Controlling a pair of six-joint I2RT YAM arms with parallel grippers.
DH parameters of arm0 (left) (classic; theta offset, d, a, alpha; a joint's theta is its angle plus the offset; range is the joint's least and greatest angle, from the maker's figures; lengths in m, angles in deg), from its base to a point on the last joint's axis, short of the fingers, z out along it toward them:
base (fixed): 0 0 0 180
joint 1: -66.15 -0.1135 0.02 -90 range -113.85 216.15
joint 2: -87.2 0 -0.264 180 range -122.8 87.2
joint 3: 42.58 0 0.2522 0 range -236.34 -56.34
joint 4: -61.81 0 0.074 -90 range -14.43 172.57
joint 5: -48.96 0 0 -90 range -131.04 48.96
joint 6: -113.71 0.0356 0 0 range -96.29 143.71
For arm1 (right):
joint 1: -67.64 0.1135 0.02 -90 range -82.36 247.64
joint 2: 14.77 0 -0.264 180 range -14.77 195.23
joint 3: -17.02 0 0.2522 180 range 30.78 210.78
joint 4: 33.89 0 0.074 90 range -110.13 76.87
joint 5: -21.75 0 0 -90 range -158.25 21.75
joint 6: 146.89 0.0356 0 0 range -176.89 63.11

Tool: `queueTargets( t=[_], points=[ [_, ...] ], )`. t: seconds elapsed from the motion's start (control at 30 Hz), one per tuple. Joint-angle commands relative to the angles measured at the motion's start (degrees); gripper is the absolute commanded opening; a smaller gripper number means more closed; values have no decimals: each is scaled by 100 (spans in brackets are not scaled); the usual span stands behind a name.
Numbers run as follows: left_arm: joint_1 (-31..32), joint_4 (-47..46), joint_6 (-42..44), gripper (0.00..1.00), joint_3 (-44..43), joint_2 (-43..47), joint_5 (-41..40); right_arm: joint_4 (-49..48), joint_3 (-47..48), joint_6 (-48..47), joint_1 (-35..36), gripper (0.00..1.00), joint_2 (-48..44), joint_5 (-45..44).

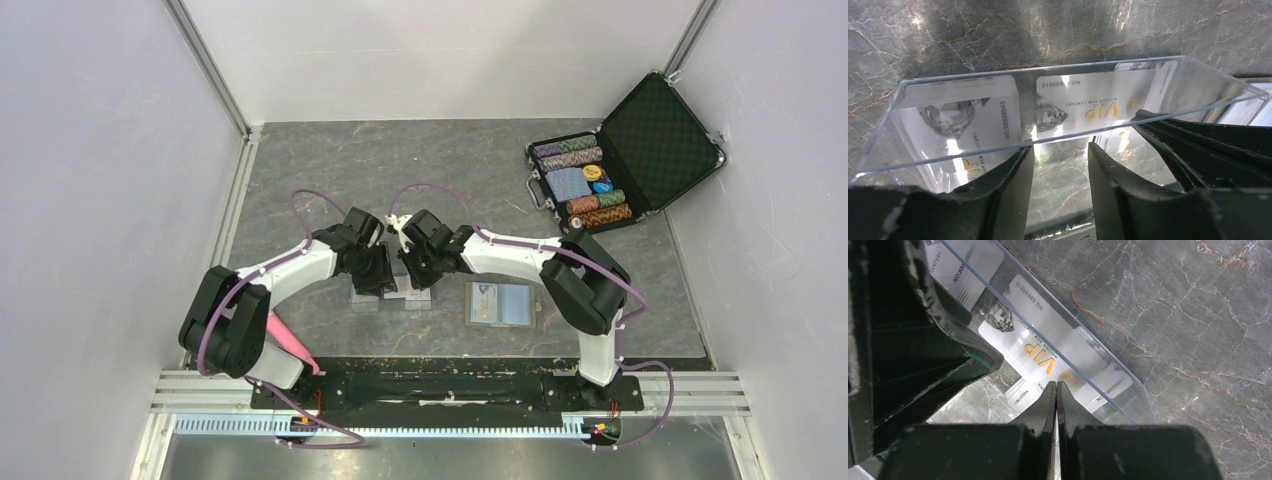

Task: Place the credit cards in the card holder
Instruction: Pick up the credit card from the storage box.

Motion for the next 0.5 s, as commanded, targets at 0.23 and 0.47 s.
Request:
queueTargets(
  t=[0.23, 0.47],
  points=[
    [202, -86, -160, 53, -287, -89, -444, 468, -748, -263, 172, 0, -83, -1487],
    [264, -67, -166, 57, -320, -252, -596, 470, -874, -273, 232, 0, -229, -1479]
  ],
)
